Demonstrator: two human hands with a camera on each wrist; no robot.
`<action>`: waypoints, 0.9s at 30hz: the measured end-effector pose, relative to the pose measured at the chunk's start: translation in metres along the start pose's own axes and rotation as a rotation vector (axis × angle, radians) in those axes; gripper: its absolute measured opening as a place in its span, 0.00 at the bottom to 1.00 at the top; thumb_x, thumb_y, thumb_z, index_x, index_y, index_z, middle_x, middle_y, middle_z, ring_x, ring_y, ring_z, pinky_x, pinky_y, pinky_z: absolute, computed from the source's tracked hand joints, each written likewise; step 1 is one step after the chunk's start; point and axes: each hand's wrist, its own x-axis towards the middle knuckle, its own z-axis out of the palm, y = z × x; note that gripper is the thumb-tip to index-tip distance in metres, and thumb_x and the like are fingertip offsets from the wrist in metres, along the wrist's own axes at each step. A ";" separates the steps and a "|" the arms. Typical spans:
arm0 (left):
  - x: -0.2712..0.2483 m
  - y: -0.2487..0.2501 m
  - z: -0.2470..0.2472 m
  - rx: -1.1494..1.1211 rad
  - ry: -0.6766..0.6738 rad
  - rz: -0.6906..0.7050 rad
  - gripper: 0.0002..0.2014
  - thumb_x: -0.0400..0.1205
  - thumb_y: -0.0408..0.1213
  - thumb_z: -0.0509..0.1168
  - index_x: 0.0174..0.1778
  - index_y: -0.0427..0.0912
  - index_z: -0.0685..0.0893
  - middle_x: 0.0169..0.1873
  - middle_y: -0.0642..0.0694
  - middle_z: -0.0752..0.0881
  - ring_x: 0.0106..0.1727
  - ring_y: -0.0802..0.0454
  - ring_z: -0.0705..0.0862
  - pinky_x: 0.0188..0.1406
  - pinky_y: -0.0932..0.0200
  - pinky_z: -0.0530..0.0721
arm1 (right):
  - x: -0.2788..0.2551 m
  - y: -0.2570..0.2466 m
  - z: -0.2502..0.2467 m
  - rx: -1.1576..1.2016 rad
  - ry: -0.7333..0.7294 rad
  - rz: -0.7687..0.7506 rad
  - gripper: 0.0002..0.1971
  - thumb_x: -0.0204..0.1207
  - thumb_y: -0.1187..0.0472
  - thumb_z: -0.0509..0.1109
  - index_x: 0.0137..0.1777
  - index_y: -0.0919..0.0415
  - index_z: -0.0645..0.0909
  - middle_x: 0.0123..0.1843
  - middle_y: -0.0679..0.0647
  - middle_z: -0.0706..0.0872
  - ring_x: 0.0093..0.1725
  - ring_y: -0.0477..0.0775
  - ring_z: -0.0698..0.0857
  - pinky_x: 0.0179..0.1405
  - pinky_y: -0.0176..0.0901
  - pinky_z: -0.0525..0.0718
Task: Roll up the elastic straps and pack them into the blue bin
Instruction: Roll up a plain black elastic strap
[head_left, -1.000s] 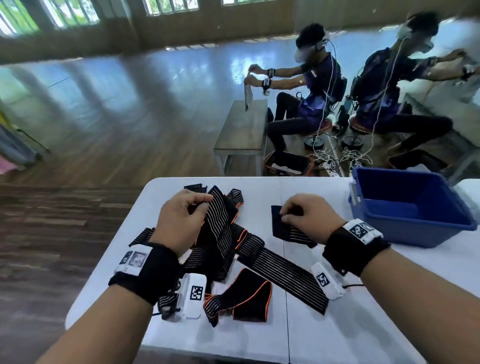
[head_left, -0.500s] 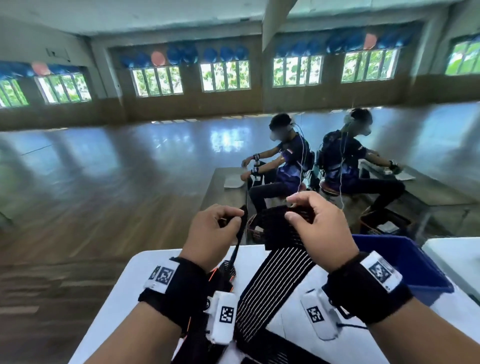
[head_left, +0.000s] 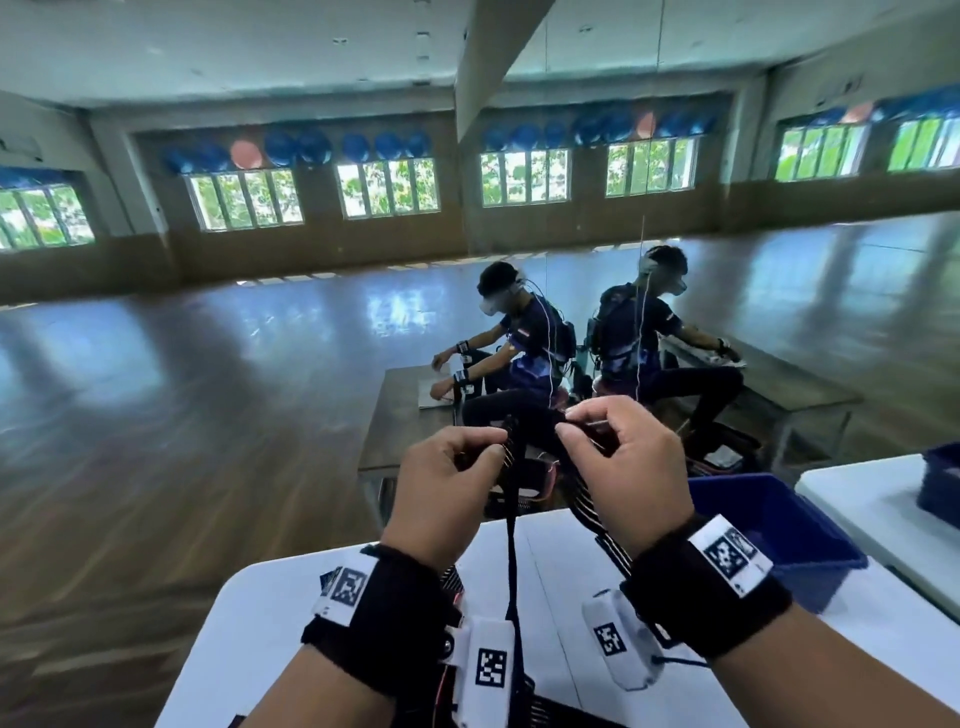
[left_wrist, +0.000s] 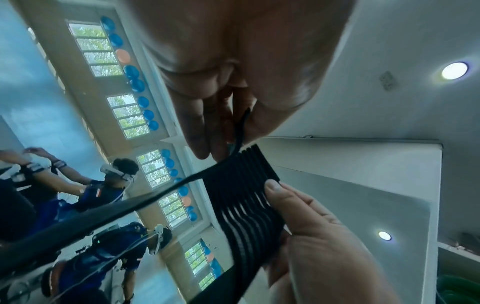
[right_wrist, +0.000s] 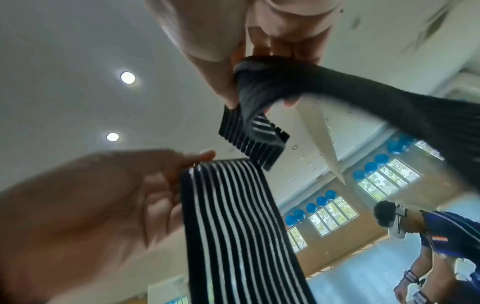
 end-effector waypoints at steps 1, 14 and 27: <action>0.001 -0.001 0.001 -0.030 0.003 -0.017 0.07 0.82 0.33 0.71 0.48 0.48 0.94 0.43 0.50 0.94 0.47 0.53 0.93 0.52 0.52 0.91 | -0.007 -0.001 0.004 0.012 -0.025 -0.047 0.05 0.73 0.64 0.79 0.44 0.54 0.87 0.45 0.42 0.89 0.47 0.41 0.88 0.49 0.47 0.87; -0.013 0.002 0.005 -0.274 -0.086 -0.092 0.13 0.84 0.44 0.71 0.40 0.40 0.94 0.38 0.39 0.93 0.39 0.42 0.92 0.44 0.47 0.92 | -0.056 0.013 0.006 -0.052 -0.169 -0.350 0.10 0.67 0.79 0.76 0.44 0.66 0.89 0.55 0.53 0.92 0.58 0.47 0.89 0.59 0.45 0.87; -0.010 0.007 0.041 -0.079 -0.105 0.195 0.10 0.83 0.26 0.70 0.47 0.47 0.92 0.40 0.51 0.94 0.42 0.57 0.92 0.42 0.65 0.87 | -0.039 0.029 -0.052 -0.015 -0.332 -0.022 0.19 0.70 0.50 0.81 0.61 0.46 0.84 0.77 0.46 0.73 0.77 0.40 0.72 0.72 0.33 0.72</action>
